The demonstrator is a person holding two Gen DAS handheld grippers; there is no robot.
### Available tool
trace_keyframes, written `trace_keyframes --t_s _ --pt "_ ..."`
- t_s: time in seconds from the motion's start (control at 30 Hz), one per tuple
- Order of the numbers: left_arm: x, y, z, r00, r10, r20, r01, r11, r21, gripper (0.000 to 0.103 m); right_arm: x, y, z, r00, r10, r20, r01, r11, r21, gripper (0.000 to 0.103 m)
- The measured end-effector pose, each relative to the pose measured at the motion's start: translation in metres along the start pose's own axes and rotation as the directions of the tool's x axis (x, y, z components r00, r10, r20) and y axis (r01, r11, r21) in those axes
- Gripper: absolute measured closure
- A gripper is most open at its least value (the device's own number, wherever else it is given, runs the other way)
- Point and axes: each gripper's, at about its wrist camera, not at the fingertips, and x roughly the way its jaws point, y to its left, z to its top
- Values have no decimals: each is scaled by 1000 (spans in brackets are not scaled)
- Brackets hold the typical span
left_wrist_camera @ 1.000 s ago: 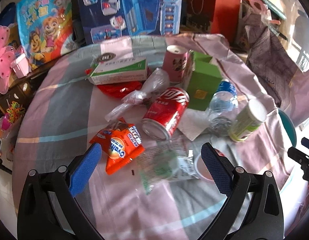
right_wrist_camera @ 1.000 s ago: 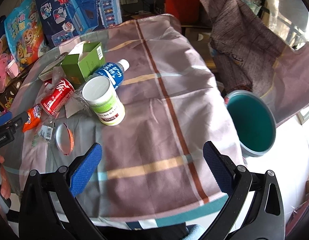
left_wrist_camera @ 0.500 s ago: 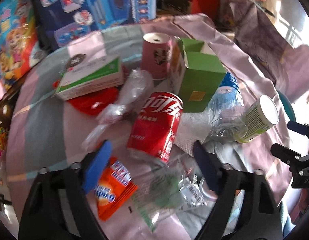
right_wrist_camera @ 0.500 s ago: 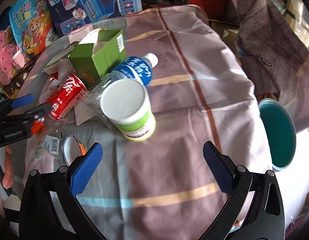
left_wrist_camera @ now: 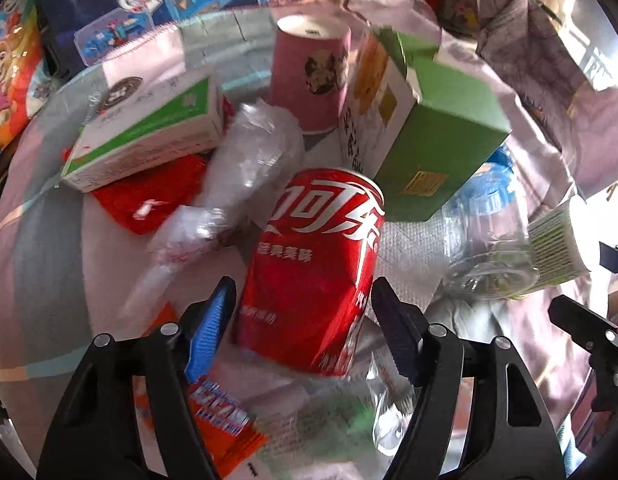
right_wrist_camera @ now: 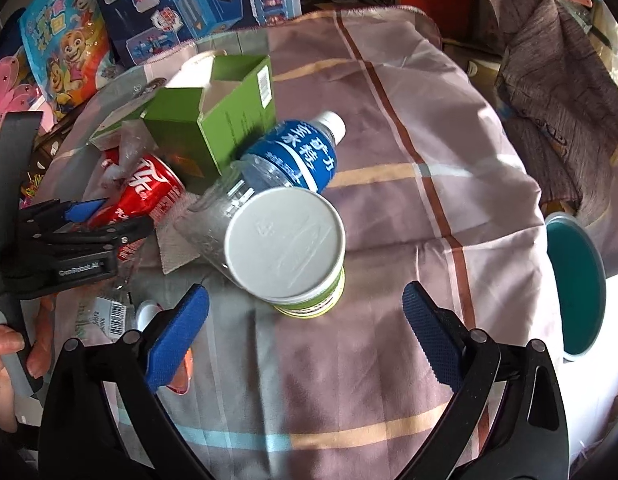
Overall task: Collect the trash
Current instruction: 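Grasp the red Coca-Cola can with the left tool while the right tool grasps the white-lidded cup, then carry the can and cup to the teal bin and release both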
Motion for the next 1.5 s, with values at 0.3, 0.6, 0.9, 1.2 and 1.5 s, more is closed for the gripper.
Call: trace_keyframes --t_s 0.3,0.6,0.9,1.2,1.5 --pt "-1 -4 7 998 -38 42 38 999 -4 43 0 4 12 1000 7 -12 -7 1000 -9 9" --pt "-4 -7 0 998 -49 24 49 999 -3 42 6 3 15 1000 -2 20 2 1000 -12 55" --pt "-19 -12 -5 996 -32 78 34 999 -22 43 -20 -27 20 996 42 73 -47 997 67 55" --pt "-89 -29 -2 982 -47 181 51 999 -19 43 -52 -78 20 987 67 147 -90 984 155 55" --pt "-90 -168 46 964 -204 168 164 960 226 43 -106 -204 -5 976 -61 211 -16 939 343 55"
